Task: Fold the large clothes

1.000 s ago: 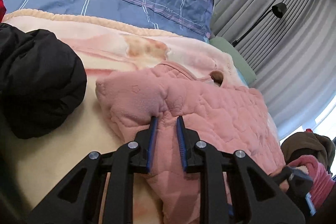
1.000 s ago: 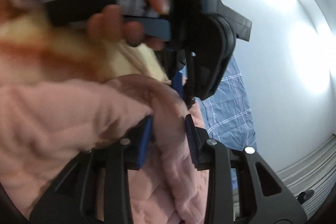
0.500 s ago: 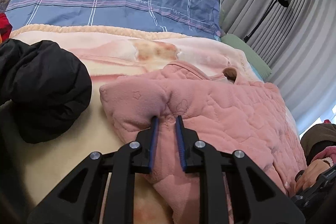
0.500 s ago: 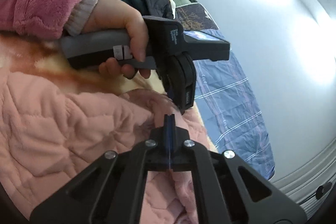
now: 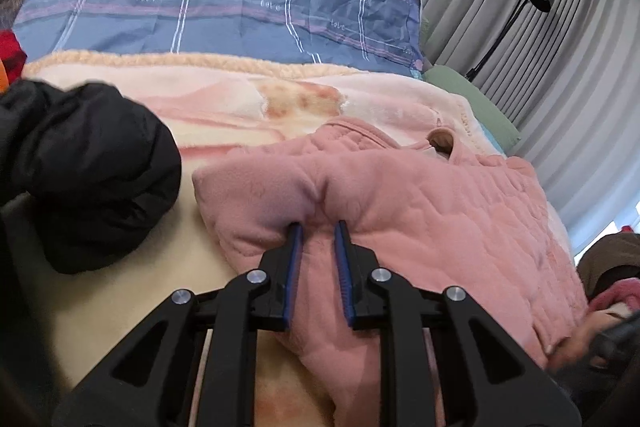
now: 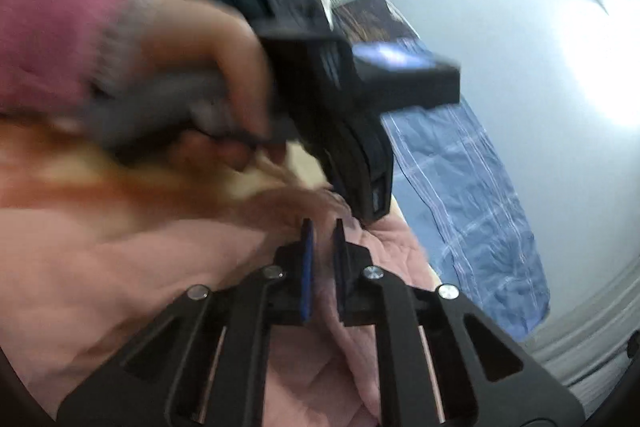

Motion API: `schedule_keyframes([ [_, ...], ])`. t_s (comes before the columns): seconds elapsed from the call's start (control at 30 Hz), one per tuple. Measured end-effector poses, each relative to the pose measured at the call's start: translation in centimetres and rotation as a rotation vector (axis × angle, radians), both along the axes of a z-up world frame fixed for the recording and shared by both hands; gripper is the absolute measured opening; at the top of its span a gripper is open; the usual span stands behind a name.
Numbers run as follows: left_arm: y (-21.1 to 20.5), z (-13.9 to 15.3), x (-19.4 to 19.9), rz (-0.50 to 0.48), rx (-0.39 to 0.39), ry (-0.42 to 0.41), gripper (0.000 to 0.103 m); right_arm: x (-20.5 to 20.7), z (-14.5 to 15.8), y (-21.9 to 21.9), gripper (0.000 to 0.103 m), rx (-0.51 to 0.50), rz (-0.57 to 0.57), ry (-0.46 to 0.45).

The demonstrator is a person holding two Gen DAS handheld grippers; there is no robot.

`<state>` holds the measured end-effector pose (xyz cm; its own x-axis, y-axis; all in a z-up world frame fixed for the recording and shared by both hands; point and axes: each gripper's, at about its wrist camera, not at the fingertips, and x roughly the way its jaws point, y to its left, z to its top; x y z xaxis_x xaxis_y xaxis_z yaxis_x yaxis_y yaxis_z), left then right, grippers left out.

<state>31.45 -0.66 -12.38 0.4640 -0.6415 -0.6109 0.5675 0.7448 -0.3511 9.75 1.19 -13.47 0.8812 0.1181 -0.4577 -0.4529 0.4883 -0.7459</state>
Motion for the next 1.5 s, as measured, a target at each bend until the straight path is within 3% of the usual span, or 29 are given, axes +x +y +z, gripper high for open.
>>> schedule_keyframes([
  [0.1,-0.8,-0.2,-0.4,0.008,0.052,-0.034,0.02,-0.9,-3.5,-0.6,0.008,-0.152,0.019,-0.034],
  [0.17,-1.0,0.0,-1.1,0.008,0.075,-0.071,0.02,-1.0,-2.0,-1.0,0.008,-0.067,-0.009,0.001],
  [0.23,-0.8,0.1,-1.2,0.008,0.073,-0.077,0.02,-1.2,1.3,-2.2,0.014,0.121,-0.052,0.092],
  [0.3,-0.7,0.3,-1.5,0.011,0.075,-0.086,0.021,-1.0,3.6,-4.0,0.022,0.235,-0.111,0.096],
  [0.4,-0.6,1.3,-3.0,0.013,0.09,-0.132,0.026,1.4,6.4,-10.3,0.025,0.457,-0.343,0.127],
  [0.47,-0.4,2.6,-4.5,-0.034,0.023,-0.144,0.038,3.5,6.3,-16.7,0.025,0.626,-0.566,0.185],
  [0.53,-0.9,3.1,-5.6,-0.084,-0.003,-0.138,0.042,5.5,3.7,-23.7,0.044,0.727,-0.839,0.309],
  [0.57,-2.2,2.4,-6.1,-0.085,0.087,-0.138,0.042,6.5,1.4,-26.7,0.044,0.783,-0.914,0.427],
  [0.6,-3.6,1.1,-6.4,-0.079,0.206,-0.151,0.042,6.9,-0.2,-28.9,0.044,0.897,-0.888,0.527],
  [0.63,-5.4,-0.8,-7.2,-0.066,0.35,-0.207,0.044,6.9,-0.8,-30.7,0.043,1.009,-0.836,0.565],
  [0.7,-7.1,-1.6,-8.7,-0.042,0.474,-0.324,0.044,6.6,-0.4,-31.1,0.042,1.046,-0.84,0.555],
  [0.73,-7.7,-1.7,-9.0,-0.031,0.526,-0.345,0.044,6.6,-0.3,-30.5,0.044,0.991,-0.847,0.52],
  [0.83,-8.1,-1.4,-9.5,-0.009,0.579,-0.368,0.044,6.2,-0.2,-28.6,0.045,0.89,-0.851,0.46],
  [0.9,-8.0,-0.2,-9.5,0.011,0.594,-0.345,0.044,5.3,-0.3,-29.4,0.045,0.936,-0.847,0.482],
  [1.0,-8.2,3.7,-10.3,0.054,0.528,-0.305,0.045,6.5,-0.3,-31.5,0.045,1.036,-0.825,0.52],
  [1.03,-8.7,5.3,-10.9,0.04,0.465,-0.309,0.05,6.6,-0.4,-31.6,0.045,1.044,-0.82,0.517],
  [1.1,-10.3,6.7,-11.5,0.023,0.417,-0.319,0.066,6.2,-0.1,-31.2,0.046,1.032,-0.818,0.499],
  [1.13,-11.5,6.6,-11.4,0.02,0.412,-0.321,0.077,6.1,0.0,-31.1,0.046,1.028,-0.813,0.491],
  [1.17,-12.4,5.9,-10.9,0.022,0.433,-0.313,0.08,6.4,-0.1,-31.2,0.046,1.04,-0.805,0.491],
  [1.23,-14.4,2.3,-8.7,0.033,0.538,-0.246,0.08,5.8,0.5,-32.6,0.046,1.141,-0.792,0.533],
  [1.27,-14.9,-1.6,-7.5,0.044,0.596,-0.182,0.086,5.4,1.0,-33.9,0.046,1.226,-0.788,0.567],
  [1.33,-13.7,-2.6,-7.8,0.071,0.5,-0.206,0.087,4.0,1.8,-37.6,0.049,1.389,-0.807,0.637],
  [1.37,-13.2,-2.2,-7.6,0.07,0.472,-0.194,0.086,3.2,2.2,-39.6,0.05,1.455,-0.819,0.637],
  [1.4,-12.8,-2.0,-7.6,0.066,0.453,-0.186,0.086,2.5,2.7,-42.0,0.056,1.524,-0.826,0.623],
  [1.43,-12.5,-2.1,-7.5,0.061,0.434,-0.184,0.086,1.4,3.6,-45.6,0.069,1.565,-0.893,0.563],
  [1.47,-12.4,-2.2,-7.4,0.061,0.428,-0.183,0.086,0.6,4.2,-48.4,0.073,1.568,-0.973,0.481],
  [1.5,-12.6,-2.2,-7.5,0.062,0.43,-0.185,0.086,-0.7,5.1,-52.5,0.074,1.561,-1.101,0.339],
])
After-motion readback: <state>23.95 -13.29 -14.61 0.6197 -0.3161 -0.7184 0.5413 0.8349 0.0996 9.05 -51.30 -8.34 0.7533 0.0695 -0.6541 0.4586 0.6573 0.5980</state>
